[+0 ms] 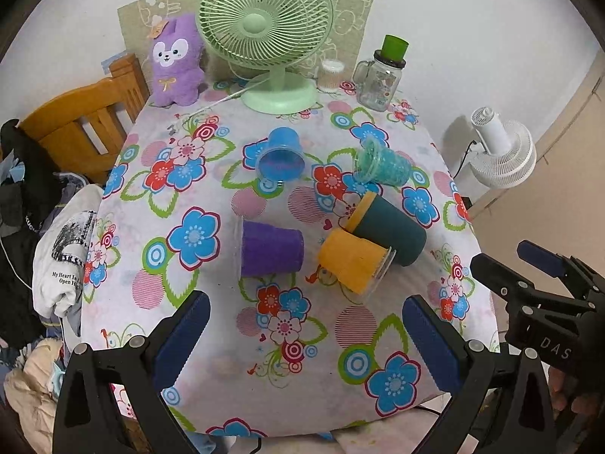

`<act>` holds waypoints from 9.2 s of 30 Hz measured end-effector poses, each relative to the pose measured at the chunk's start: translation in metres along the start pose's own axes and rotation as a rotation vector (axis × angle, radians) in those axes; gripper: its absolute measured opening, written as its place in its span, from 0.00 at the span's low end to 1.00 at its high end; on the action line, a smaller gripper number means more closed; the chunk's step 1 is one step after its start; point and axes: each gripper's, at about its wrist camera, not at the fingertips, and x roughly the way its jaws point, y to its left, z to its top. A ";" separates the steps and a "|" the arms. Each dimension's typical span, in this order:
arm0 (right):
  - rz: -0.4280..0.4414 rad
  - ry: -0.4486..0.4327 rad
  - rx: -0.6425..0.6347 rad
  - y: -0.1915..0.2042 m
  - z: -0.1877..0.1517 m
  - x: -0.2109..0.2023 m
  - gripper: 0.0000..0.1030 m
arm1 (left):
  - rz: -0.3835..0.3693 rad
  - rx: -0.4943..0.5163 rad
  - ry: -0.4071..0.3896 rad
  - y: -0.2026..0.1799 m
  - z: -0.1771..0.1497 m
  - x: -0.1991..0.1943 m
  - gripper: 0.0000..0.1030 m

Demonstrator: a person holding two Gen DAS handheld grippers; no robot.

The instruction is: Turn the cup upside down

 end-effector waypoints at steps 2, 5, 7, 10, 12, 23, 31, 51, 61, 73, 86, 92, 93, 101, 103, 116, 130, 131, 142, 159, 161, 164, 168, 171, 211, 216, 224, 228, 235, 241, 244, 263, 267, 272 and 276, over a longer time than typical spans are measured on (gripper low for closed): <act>-0.003 0.001 -0.002 -0.002 0.001 0.001 0.83 | -0.001 0.005 0.006 -0.003 0.001 0.002 1.00; -0.004 0.000 -0.005 -0.005 0.003 0.001 0.83 | -0.005 0.014 0.013 -0.007 0.004 0.006 1.00; -0.008 0.003 -0.012 -0.006 0.006 0.001 0.83 | -0.012 0.018 0.017 -0.010 0.006 0.009 1.00; -0.008 0.000 -0.017 -0.009 0.009 0.001 0.83 | -0.021 0.027 0.024 -0.014 0.007 0.012 1.00; -0.005 0.004 -0.016 -0.010 0.010 0.002 0.83 | -0.019 0.033 0.029 -0.016 0.009 0.015 1.00; 0.004 0.042 -0.026 -0.027 0.027 0.020 0.83 | -0.031 0.047 0.068 -0.034 0.026 0.037 1.00; -0.010 0.041 -0.017 -0.045 0.049 0.037 0.83 | -0.031 0.055 0.084 -0.046 0.050 0.062 1.00; 0.021 0.179 0.000 -0.050 0.043 0.114 0.83 | -0.095 0.270 0.236 -0.063 0.041 0.154 1.00; 0.007 0.238 0.031 -0.043 0.033 0.141 0.83 | -0.145 0.375 0.284 -0.067 0.035 0.191 0.95; -0.038 0.257 0.094 -0.040 0.020 0.140 0.83 | -0.218 0.546 0.292 -0.073 0.023 0.192 0.77; -0.068 0.252 0.213 -0.017 -0.020 0.111 0.83 | -0.290 0.902 0.229 -0.066 -0.010 0.154 0.77; -0.078 0.253 0.294 -0.003 -0.045 0.108 0.83 | -0.310 1.021 0.228 -0.059 -0.026 0.153 0.77; -0.084 0.253 0.307 -0.001 -0.050 0.108 0.83 | -0.318 1.031 0.229 -0.058 -0.028 0.153 0.77; -0.103 0.250 0.377 0.008 -0.074 0.111 0.83 | -0.351 1.099 0.227 -0.054 -0.043 0.161 0.75; -0.107 0.249 0.386 0.009 -0.079 0.112 0.83 | -0.354 1.104 0.237 -0.052 -0.046 0.165 0.76; -0.084 0.218 0.337 0.014 -0.071 0.097 0.83 | -0.312 1.040 0.217 -0.050 -0.045 0.150 0.93; 0.087 0.187 0.118 0.026 -0.024 0.058 0.83 | -0.204 0.590 0.164 -0.030 -0.022 0.081 0.96; 0.098 0.188 0.107 0.026 -0.022 0.058 0.83 | -0.190 0.550 0.161 -0.027 -0.021 0.077 0.96; 0.146 0.206 -0.013 0.045 -0.008 0.065 0.83 | -0.094 0.166 0.145 0.023 -0.025 0.058 0.97; 0.102 0.354 -0.025 0.097 -0.005 0.129 0.83 | -0.039 -0.056 0.242 0.098 -0.041 0.098 0.97; 0.093 0.371 -0.016 0.099 -0.006 0.137 0.83 | -0.035 -0.063 0.238 0.104 -0.039 0.103 0.97; 0.074 0.403 -0.020 0.104 -0.007 0.151 0.83 | -0.023 -0.067 0.238 0.111 -0.037 0.111 0.97; 0.039 0.432 -0.029 0.107 -0.007 0.166 0.81 | -0.017 -0.066 0.252 0.115 -0.035 0.122 0.97; 0.023 0.454 -0.040 0.110 -0.006 0.177 0.74 | -0.014 -0.062 0.271 0.116 -0.036 0.130 0.97; 0.107 -0.002 -0.003 0.093 0.005 0.049 0.55 | -0.050 0.023 0.129 0.093 -0.008 0.046 0.97; 0.156 -0.130 -0.009 0.094 -0.003 0.033 0.55 | -0.002 0.039 0.075 0.088 -0.013 0.028 0.97; 0.187 -0.278 -0.017 0.086 -0.023 0.027 0.55 | 0.009 0.057 -0.001 0.082 -0.027 0.023 0.97; 0.181 -0.314 -0.037 0.083 -0.031 0.035 0.55 | -0.002 0.037 -0.021 0.083 -0.035 0.033 0.97; 0.155 -0.418 -0.089 0.088 -0.039 0.066 0.55 | 0.012 0.029 -0.049 0.088 -0.042 0.059 0.97; 0.116 -0.479 -0.082 0.088 -0.044 0.097 0.55 | 0.021 0.017 -0.038 0.102 -0.043 0.090 0.97; 0.099 -0.486 -0.065 0.086 -0.045 0.110 0.55 | 0.007 0.007 -0.040 0.108 -0.043 0.104 0.97; 0.052 -0.440 0.004 0.085 -0.055 0.146 0.57 | -0.030 0.001 -0.019 0.118 -0.041 0.139 0.97; 0.044 -0.408 -0.006 0.087 -0.059 0.143 0.57 | -0.039 -0.007 -0.003 0.120 -0.042 0.139 0.97; 0.048 -0.325 0.024 0.085 -0.060 0.140 0.57 | -0.057 -0.032 0.022 0.118 -0.042 0.132 0.97; 0.060 -0.234 0.032 0.084 -0.054 0.139 0.57 | -0.065 -0.033 0.057 0.114 -0.040 0.124 0.97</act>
